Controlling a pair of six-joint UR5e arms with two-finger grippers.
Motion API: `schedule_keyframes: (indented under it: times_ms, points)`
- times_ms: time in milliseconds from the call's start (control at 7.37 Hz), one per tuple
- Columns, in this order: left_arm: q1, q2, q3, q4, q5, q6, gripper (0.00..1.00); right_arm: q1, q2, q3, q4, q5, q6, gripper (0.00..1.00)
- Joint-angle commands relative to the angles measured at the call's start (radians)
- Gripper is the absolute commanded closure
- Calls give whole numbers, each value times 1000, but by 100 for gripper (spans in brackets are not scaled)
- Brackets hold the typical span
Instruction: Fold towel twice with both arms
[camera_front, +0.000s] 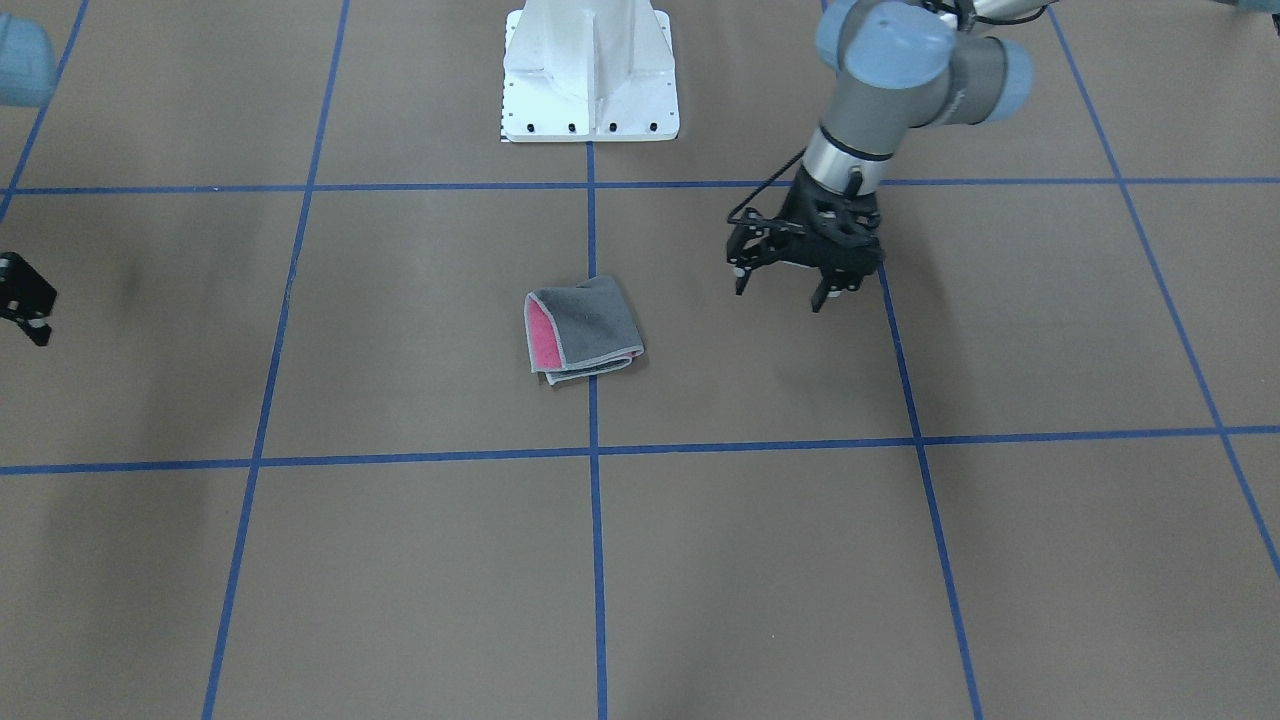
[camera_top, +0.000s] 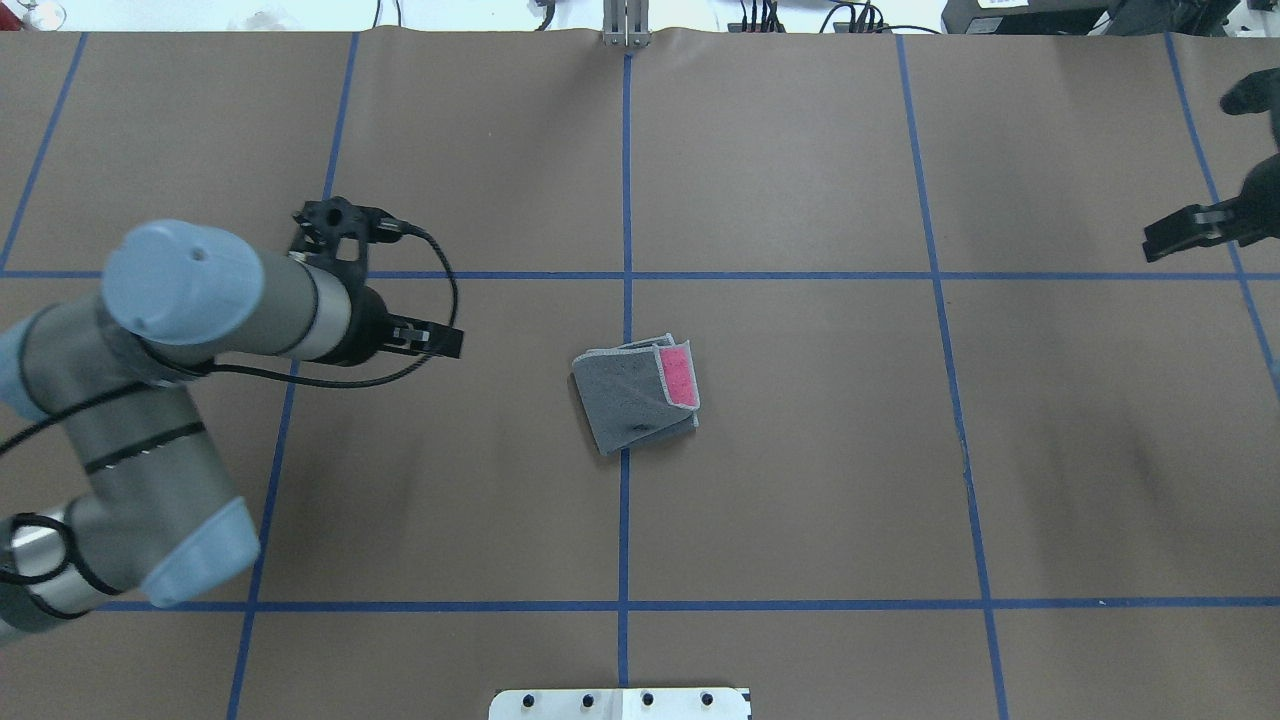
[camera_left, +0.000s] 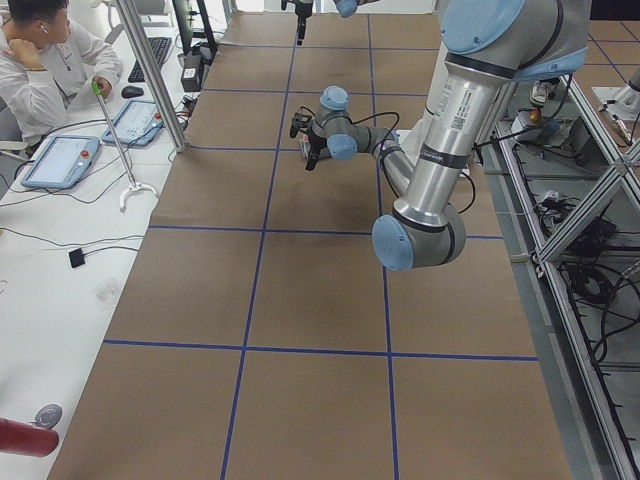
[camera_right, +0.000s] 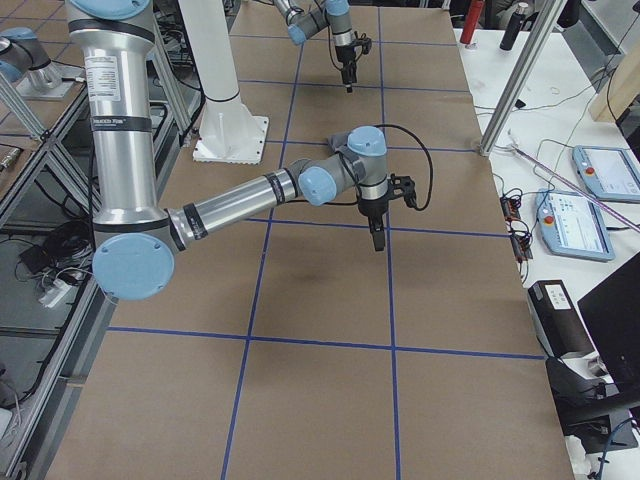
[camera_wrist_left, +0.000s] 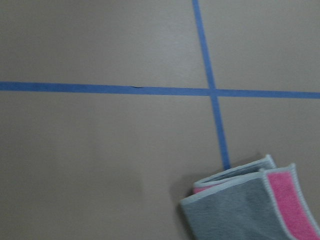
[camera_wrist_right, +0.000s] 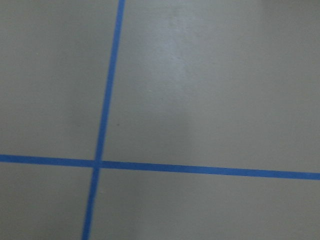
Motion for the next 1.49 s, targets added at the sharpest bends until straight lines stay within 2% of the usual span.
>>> schedule_keyframes:
  times_ms: [0, 136, 407, 678, 950, 1221, 1357]
  points:
    - [-244, 159, -30, 2, -243, 327, 0, 172, -115, -43, -16, 112, -298, 0]
    - [-353, 218, -24, 12, -311, 464, 0, 221, -168, -46, -21, 116, -401, 0]
    - [-583, 284, -18, 182, -447, 814, 0, 329, -185, -42, -169, 141, -512, 0]
    - [-753, 316, 8, 372, -477, 1088, 0, 343, -220, -66, -171, 138, -516, 0]
    - [-863, 316, 146, 404, -477, 1227, 0, 343, -222, -89, -170, 141, -514, 0]
    - [-928, 332, 205, 413, -476, 1244, 0, 343, -219, -95, -168, 139, -511, 0]
    - [-952, 374, 212, 407, -477, 1246, 0, 343, -219, -95, -168, 139, -511, 0]
